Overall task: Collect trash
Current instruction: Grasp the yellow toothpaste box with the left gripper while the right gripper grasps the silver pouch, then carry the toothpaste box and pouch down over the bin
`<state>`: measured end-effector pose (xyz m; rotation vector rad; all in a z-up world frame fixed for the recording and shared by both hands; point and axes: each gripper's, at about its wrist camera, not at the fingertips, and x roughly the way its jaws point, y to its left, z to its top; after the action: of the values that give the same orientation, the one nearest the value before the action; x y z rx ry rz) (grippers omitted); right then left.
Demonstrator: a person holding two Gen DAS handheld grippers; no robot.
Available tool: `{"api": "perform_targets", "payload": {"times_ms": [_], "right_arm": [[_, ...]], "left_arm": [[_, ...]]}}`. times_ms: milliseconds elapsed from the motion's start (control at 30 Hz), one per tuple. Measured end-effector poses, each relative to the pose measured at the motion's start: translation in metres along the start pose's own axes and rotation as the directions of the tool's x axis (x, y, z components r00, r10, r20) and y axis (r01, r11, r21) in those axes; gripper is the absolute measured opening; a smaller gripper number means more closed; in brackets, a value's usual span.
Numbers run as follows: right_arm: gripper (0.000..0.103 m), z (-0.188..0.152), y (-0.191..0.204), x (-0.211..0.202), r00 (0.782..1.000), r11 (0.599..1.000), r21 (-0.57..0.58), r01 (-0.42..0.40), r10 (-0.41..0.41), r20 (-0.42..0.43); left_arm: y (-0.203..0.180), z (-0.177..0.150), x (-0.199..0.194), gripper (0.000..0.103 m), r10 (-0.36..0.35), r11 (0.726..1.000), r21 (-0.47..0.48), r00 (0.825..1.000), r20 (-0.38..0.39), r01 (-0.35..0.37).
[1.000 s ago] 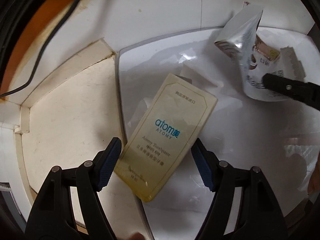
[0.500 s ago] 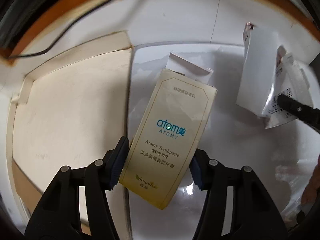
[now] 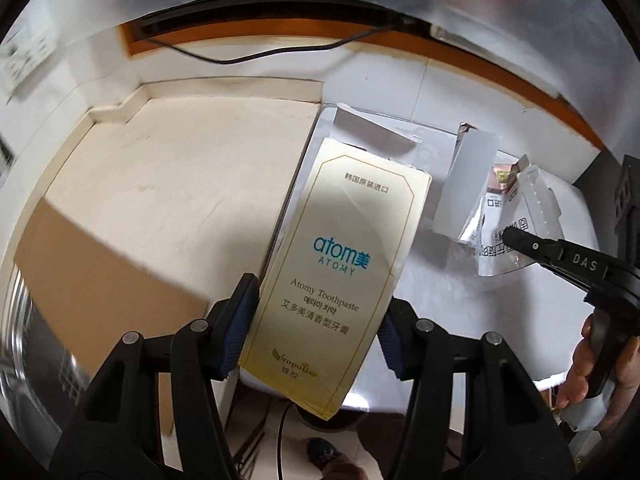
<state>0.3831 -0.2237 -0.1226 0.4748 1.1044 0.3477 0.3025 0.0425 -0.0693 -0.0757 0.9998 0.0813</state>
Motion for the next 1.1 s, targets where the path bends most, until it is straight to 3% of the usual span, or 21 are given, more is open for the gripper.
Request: {"api": "perform_targets", "payload": {"times_ms": [200, 400, 667, 833, 1100], "right_arm": [[0.003, -0.054, 0.033, -0.025, 0.999, 0.997, -0.073, 0.004, -0.008, -0.054], [0.003, -0.121, 0.059, -0.050, 0.996, 0.992, -0.126, -0.002, -0.009, -0.086], [0.003, -0.203, 0.072, -0.074, 0.990, 0.983, -0.179, 0.035, -0.058, -0.125], [0.003, -0.248, 0.071, -0.079, 0.981, 0.973, -0.219, 0.070, -0.106, -0.160], [0.003, -0.275, 0.062, -0.046, 0.957, 0.956, -0.266, 0.126, -0.188, -0.221]], "left_arm": [[0.021, -0.055, -0.042, 0.052, -0.018, 0.999, -0.051, 0.999, 0.027, 0.019], [0.046, -0.133, -0.088, 0.052, -0.012, 0.998, -0.069, 1.000, 0.026, 0.013], [0.074, -0.210, -0.104, 0.051, -0.017, 0.997, -0.079, 1.000, -0.003, 0.016], [0.083, -0.239, -0.101, 0.051, -0.017, 0.996, -0.085, 1.000, -0.026, 0.014], [0.082, -0.257, -0.081, 0.051, -0.012, 0.996, -0.090, 0.998, -0.059, 0.007]]}}
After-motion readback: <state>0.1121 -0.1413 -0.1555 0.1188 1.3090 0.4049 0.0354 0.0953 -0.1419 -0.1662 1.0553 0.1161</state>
